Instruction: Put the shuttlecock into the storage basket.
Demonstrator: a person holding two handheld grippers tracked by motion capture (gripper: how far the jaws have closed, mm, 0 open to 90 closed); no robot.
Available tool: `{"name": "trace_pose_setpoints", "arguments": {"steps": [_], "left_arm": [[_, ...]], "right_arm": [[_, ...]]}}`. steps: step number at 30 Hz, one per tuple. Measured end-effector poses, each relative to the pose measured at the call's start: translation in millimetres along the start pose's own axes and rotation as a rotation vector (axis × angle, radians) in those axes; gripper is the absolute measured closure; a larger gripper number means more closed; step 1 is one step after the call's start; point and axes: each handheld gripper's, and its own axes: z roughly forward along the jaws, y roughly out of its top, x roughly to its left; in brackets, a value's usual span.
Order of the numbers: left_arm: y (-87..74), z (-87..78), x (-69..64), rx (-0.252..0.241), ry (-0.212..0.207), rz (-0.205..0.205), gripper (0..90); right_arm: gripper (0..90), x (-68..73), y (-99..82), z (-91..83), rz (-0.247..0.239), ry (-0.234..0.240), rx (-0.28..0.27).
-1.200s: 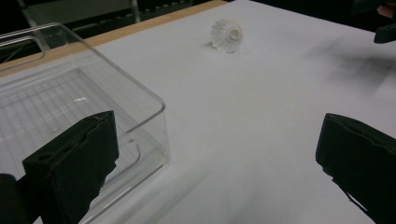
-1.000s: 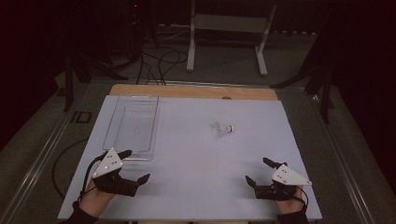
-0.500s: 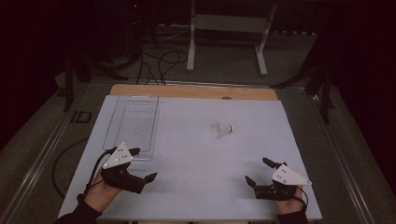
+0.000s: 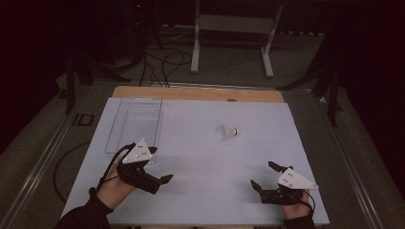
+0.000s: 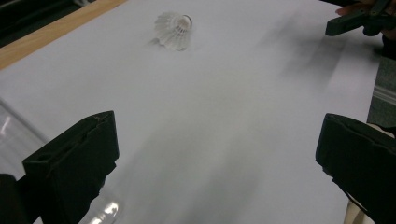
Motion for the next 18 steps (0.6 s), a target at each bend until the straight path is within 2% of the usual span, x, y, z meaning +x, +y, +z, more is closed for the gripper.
{"name": "trace_pose_setpoints", "arguments": {"steps": [1,2,12,13,18], "left_arm": [[0.0,0.0,0.0,0.0,0.0,0.0,0.3],[3.4,3.1,-0.4,0.007,-0.017,-0.001,0.3],[14.2,13.3,-1.7,0.052,-0.032,0.003,0.3],[17.9,17.4,-2.7,0.077,-0.035,0.012,0.3],[23.7,23.1,-4.3,0.091,-0.058,0.012,0.3]], "right_arm": [[9.4,0.0,0.0,0.0,0.0,0.0,0.0],[9.4,-0.2,0.0,-0.3,0.001,-0.001,-0.001],[9.4,0.1,-0.1,0.1,-0.001,0.001,0.004],[9.4,0.2,-0.1,0.2,-0.001,0.002,0.004],[9.4,0.1,-0.3,0.4,0.003,0.003,0.004]]}}
